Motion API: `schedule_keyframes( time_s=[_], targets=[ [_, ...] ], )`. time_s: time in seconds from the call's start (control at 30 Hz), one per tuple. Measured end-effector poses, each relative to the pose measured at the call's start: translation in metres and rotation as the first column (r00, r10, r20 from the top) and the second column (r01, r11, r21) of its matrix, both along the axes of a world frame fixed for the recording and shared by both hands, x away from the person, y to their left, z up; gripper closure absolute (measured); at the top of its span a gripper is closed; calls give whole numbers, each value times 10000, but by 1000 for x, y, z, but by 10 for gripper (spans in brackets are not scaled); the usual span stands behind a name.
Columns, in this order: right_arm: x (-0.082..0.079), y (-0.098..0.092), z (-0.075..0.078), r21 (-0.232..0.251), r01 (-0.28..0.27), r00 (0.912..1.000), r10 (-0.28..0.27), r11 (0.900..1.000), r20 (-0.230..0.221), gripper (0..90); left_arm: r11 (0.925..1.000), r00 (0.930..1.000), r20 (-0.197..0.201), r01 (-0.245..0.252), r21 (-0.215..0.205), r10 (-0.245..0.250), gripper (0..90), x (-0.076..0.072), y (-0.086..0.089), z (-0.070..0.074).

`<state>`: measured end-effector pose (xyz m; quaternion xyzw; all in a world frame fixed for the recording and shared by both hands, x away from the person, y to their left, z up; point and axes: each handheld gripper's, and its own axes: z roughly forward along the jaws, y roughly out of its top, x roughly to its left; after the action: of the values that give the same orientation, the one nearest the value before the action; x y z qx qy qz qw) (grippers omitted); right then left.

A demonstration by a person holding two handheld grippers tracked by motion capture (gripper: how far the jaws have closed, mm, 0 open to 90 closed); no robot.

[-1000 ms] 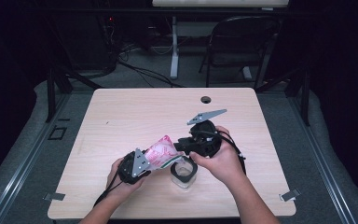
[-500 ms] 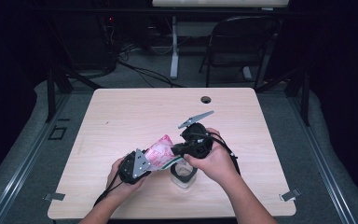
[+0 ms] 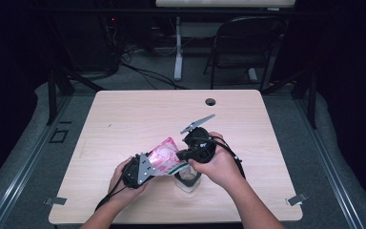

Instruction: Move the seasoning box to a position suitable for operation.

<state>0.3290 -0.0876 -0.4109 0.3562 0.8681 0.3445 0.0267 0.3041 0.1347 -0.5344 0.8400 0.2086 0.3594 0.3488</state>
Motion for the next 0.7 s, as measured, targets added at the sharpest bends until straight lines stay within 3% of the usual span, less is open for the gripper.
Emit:
schedule_keyframes(
  time_s=[0.2, 0.5, 0.7],
  targets=[
    [-1, -1, -1, -192, -65, 9999, 66, 9998, 88, 900, 9995, 9997, 239, 7, 320, -14, 604, 0, -1, 1],
    [-2, -6, 4, -19, 33, 9995, -33, 10000, 308, 900, 9973, 9979, 654, -2, 733, -46, 604, 3, -3, 11],
    [-5, -9, 8, 215, 98, 9980, -111, 9997, 615, 900, 9938, 9920, 1260, -49, 1114, -92, 605, 6, -3, 22]
  ],
)
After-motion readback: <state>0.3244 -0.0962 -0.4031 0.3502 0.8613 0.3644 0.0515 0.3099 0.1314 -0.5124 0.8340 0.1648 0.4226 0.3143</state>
